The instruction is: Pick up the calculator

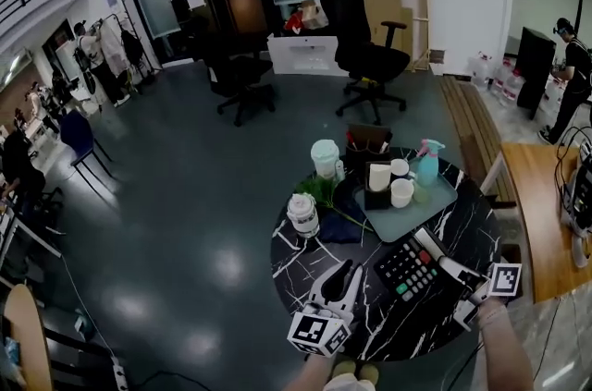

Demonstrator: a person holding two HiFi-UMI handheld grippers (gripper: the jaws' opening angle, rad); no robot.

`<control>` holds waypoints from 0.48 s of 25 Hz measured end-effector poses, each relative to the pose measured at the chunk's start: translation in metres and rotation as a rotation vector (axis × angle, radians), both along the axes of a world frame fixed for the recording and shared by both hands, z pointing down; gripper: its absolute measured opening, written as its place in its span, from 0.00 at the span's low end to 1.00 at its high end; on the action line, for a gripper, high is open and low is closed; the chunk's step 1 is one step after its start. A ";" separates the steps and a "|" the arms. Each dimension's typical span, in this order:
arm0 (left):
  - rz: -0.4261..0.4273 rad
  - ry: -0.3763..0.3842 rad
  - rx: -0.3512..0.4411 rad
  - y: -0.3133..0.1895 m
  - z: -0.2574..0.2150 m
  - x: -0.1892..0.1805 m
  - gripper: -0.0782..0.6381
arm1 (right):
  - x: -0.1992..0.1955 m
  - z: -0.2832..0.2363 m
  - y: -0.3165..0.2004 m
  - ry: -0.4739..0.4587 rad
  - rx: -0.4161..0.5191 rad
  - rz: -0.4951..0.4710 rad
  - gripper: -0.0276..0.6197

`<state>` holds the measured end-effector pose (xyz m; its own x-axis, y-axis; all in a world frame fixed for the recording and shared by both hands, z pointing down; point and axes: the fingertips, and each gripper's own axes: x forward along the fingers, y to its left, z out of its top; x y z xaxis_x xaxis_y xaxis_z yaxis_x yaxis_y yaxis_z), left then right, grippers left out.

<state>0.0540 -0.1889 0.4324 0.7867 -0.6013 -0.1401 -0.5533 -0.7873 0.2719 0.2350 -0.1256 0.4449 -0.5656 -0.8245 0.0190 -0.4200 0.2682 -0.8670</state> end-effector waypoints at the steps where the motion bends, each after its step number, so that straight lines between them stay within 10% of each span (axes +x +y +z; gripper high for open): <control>1: -0.003 0.003 0.003 -0.001 -0.003 -0.002 0.23 | -0.001 -0.004 0.000 0.013 0.004 -0.007 0.12; 12: -0.015 0.076 0.046 -0.016 -0.039 -0.010 0.23 | -0.008 -0.041 -0.009 -0.060 0.058 0.012 0.12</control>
<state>0.0436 -0.2053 0.3937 0.7636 -0.6047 -0.2265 -0.5447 -0.7915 0.2771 0.2266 -0.1346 0.4036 -0.5547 -0.8297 -0.0626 -0.3711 0.3140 -0.8739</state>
